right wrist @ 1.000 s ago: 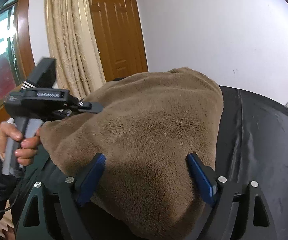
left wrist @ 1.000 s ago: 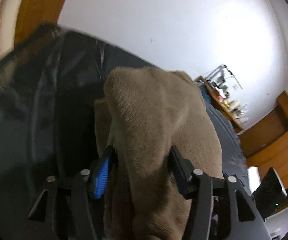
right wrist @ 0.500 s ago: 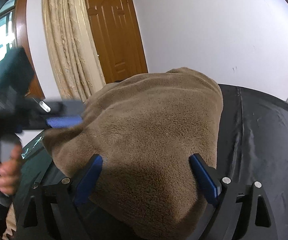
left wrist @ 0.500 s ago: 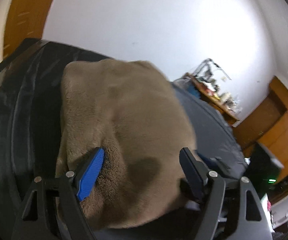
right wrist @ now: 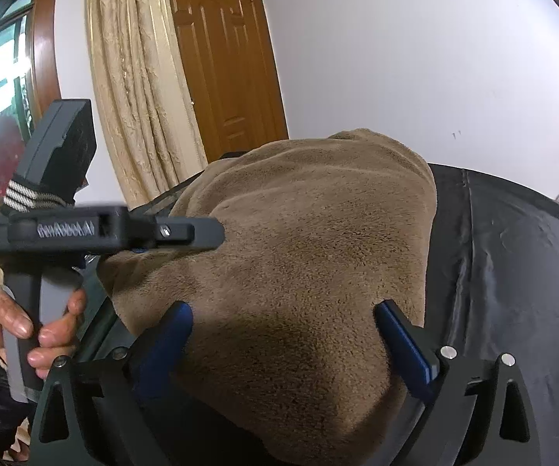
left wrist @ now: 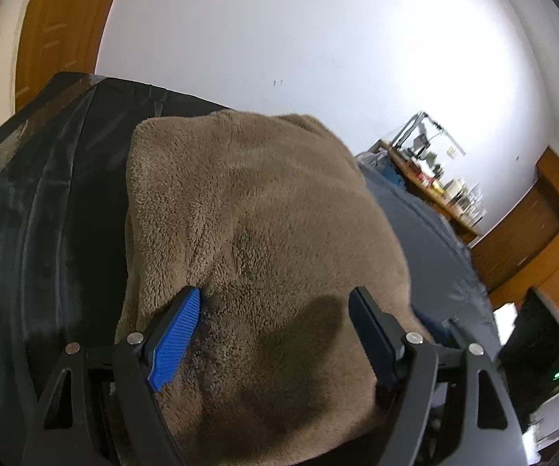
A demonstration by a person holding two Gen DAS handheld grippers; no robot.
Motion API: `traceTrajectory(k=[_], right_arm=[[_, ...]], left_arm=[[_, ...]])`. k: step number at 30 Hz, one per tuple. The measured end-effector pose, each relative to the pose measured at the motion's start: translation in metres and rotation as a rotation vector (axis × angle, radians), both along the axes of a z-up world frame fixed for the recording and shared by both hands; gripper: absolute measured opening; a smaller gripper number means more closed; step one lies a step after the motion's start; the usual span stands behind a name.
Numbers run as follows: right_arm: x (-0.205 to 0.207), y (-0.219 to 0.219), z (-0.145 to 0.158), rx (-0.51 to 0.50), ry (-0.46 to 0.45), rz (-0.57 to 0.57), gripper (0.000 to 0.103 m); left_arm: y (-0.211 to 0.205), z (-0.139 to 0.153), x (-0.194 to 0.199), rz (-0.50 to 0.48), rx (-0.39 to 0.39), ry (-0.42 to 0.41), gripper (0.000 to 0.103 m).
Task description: Fold clothes
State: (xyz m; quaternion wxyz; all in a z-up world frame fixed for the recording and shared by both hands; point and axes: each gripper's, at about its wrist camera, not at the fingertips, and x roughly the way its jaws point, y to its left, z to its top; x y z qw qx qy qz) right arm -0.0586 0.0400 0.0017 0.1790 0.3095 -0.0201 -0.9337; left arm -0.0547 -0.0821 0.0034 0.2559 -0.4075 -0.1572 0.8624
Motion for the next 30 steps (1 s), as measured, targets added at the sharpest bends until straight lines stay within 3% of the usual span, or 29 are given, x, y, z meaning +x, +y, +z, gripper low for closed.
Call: traceTrajectory(k=[5,8,10,13,16,22,30], right_arm=[[-0.001,-0.001,0.000,-0.007,-0.002,-0.010,0.100],[-0.001,-0.001,-0.001,-0.007,-0.003,-0.008,0.101],[-0.002,-0.001,-0.001,-0.008,-0.003,-0.008,0.102],[-0.003,-0.001,-0.001,-0.010,-0.004,-0.006,0.102],[-0.003,-0.001,-0.001,-0.009,-0.004,-0.005,0.102],[-0.003,-0.003,-0.001,0.002,-0.004,-0.004,0.102],[-0.005,-0.002,-0.001,-0.005,-0.006,-0.005,0.102]], left_arm=[[-0.004,0.022,-0.006,-0.003,0.072,0.020,0.082],[0.006,0.026,-0.022,-0.005,0.042,-0.003,0.082],[0.011,0.022,-0.037,0.020,0.000,-0.044,0.082],[0.016,0.006,-0.060,0.021,0.004,-0.121,0.082],[0.021,-0.003,-0.066,0.009,-0.009,-0.133,0.082],[0.023,-0.012,-0.063,-0.029,-0.024,-0.099,0.084],[0.006,0.007,-0.041,-0.020,0.058,-0.094,0.084]])
